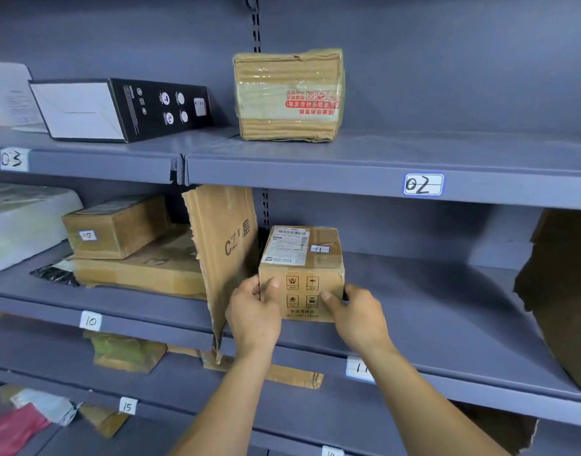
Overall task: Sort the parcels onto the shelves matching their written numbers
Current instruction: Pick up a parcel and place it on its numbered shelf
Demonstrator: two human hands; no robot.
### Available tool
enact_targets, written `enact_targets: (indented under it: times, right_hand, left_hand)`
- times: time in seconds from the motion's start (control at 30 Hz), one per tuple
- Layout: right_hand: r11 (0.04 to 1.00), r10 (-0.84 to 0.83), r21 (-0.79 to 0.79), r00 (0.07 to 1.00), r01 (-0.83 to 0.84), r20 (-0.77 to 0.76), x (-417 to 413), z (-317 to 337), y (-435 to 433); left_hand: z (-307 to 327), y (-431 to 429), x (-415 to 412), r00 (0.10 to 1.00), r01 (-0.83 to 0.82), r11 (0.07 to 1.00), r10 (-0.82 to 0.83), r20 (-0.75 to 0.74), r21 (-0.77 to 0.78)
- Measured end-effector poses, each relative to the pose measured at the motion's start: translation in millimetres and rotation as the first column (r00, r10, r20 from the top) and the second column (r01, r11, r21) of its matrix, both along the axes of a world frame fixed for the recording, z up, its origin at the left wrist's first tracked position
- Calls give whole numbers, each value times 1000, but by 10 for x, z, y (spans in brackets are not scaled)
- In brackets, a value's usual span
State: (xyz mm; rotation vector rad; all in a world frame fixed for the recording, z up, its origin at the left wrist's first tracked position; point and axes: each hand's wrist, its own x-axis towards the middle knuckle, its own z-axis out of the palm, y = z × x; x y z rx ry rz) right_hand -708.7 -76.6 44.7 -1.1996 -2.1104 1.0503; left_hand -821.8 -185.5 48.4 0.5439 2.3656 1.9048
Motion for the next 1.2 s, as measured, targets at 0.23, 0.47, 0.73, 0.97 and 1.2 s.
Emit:
enact_targets:
  times: [0.23, 0.47, 0.73, 0.97, 1.2]
  right_hand:
    - [1000, -21, 14, 1000, 21, 2, -365, 50, 213]
    - [998, -58, -20, 998, 58, 12, -628, 58, 394]
    - [994, -101, -24, 994, 102, 42, -763, 76, 451]
    - [995, -66, -74, 997, 69, 39, -726, 58, 401]
    - [998, 4, -56, 999, -1, 51, -526, 102, 258]
  left_hand:
    - [-46, 206, -255, 998, 49, 999, -49, 39, 8]
    - [-165, 507, -482, 989, 137, 990, -136, 58, -18]
    - [-130, 664, -555, 982, 156, 988, -155, 105, -1]
    - [-95, 594, -540, 972, 219, 973, -212, 105, -67]
    - [-99, 377, -417, 956, 291, 943, -279, 91, -162]
